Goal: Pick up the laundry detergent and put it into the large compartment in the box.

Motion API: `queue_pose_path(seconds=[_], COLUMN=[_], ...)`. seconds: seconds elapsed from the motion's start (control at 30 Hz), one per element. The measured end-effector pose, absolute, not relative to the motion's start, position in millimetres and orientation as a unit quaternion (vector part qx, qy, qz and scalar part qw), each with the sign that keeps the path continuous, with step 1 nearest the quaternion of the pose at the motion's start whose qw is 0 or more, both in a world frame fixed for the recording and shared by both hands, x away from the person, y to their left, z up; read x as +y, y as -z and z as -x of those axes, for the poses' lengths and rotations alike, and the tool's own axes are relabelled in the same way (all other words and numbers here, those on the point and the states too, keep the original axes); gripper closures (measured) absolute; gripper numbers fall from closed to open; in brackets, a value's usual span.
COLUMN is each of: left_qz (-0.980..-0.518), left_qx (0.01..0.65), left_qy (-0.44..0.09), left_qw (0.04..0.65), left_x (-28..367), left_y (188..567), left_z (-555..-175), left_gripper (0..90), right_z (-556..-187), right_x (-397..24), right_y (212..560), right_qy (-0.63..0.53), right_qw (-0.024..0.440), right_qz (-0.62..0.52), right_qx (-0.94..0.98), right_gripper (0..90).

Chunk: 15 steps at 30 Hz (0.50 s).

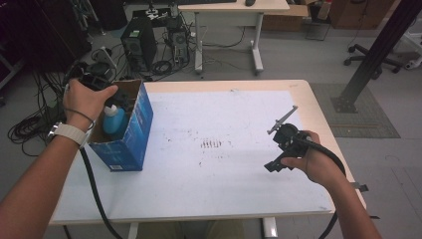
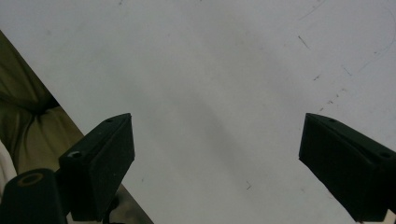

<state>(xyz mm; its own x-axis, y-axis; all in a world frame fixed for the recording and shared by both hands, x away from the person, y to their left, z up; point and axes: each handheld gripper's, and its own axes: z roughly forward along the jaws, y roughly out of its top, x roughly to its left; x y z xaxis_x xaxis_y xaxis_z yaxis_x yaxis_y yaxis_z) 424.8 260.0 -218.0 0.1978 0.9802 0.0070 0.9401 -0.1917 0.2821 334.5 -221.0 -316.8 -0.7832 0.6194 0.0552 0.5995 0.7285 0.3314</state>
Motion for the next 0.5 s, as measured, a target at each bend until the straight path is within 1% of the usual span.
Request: queue_pose_path(seconds=[0.5], left_qz=[-0.785], left_qx=[0.598], left_qy=[-0.102], left_qw=[0.126], left_x=[246], left_y=[197], left_z=[-419], left_gripper=[14.3], right_z=[-334], right_x=[-221], right_y=[315], right_qy=[-0.169], right_qw=[0.031], right_qz=[-0.328], right_qx=[0.929], right_gripper=[10.6])
